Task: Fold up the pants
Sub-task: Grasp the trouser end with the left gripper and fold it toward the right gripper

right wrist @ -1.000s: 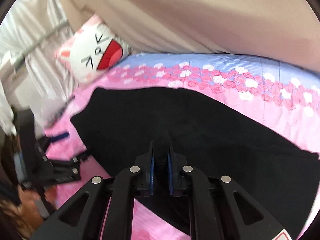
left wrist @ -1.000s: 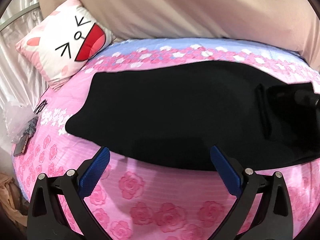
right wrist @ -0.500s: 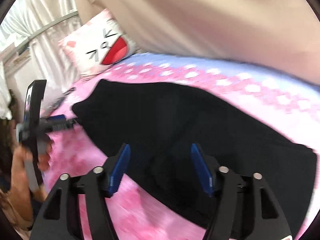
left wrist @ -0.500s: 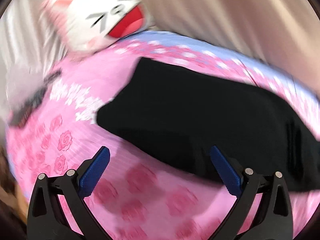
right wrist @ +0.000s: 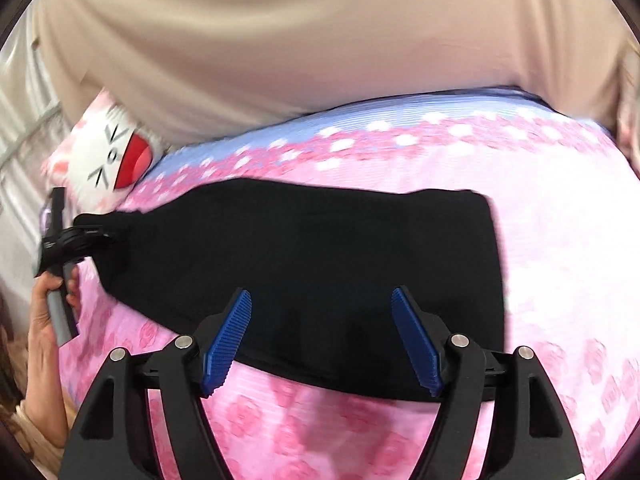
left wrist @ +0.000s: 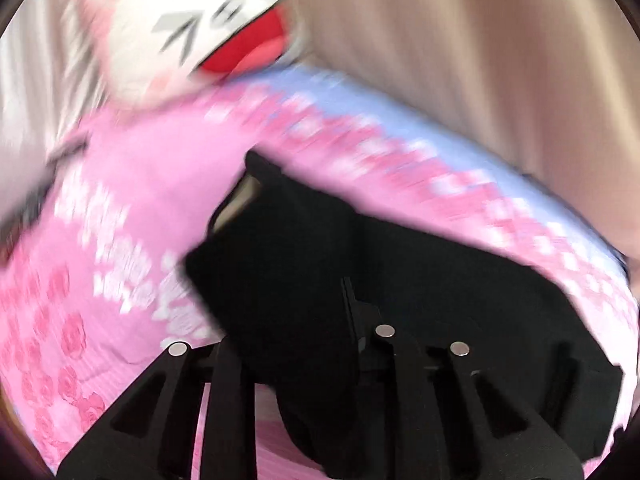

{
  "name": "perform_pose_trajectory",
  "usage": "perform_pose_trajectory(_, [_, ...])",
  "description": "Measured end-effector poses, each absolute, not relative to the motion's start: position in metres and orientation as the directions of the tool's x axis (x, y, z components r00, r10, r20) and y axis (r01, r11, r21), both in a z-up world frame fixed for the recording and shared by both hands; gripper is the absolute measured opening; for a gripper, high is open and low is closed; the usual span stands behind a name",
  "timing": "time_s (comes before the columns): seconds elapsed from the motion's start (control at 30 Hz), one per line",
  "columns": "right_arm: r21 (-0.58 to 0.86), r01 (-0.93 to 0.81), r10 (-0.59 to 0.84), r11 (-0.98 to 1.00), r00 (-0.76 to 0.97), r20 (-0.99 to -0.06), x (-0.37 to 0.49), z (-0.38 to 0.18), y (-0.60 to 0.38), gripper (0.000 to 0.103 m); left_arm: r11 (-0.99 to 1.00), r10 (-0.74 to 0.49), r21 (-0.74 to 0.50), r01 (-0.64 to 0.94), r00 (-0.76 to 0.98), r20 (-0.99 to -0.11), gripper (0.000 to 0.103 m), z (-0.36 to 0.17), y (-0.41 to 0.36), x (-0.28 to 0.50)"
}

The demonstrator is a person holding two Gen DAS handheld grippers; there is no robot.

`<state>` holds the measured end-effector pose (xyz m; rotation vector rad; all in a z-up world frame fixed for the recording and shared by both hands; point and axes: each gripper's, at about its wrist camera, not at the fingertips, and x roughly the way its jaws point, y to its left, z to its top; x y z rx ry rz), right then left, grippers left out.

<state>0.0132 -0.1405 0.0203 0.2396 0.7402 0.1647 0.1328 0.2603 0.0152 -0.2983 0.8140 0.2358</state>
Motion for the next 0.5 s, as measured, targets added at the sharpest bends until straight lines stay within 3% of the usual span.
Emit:
perform_pose_trajectory(0.1, [0.289,-0.01,0.198,0.957,0.752,-0.629,0.003,0.021,-0.167,0.072,0.974,0.017,-0.16,-0.161,0.757,-0.654,0.019,0.066,0.196,0.116])
perform_pose_trajectory(0.23, [0.324,0.053,0.167,0.945,0.771,-0.614,-0.009,0.019,-0.2,0.072,0.976,-0.219,-0.154,0.157,0.764,-0.607,0.02,0.104,0.076,0.091])
perform_pose_trajectory(0.37, [0.346,0.097,0.144,0.933,0.782,-0.607,-0.022,0.013,-0.228,0.073,0.908,-0.377,-0.143,0.395,0.617,-0.691,0.024,0.07,-0.043,0.082])
perform_pose_trajectory(0.43, [0.348,0.115,0.132,0.93,0.781,-0.61,-0.028,0.01,-0.239,0.073,0.887,-0.375,-0.138,0.441,0.514,-0.771,0.032,0.035,-0.087,0.082])
perform_pose_trajectory(0.5, [0.331,0.142,0.098,0.933,0.783,-0.614,-0.034,0.009,-0.25,0.073,0.905,-0.292,-0.088,0.416,0.457,-0.84,0.038,0.004,-0.113,0.078])
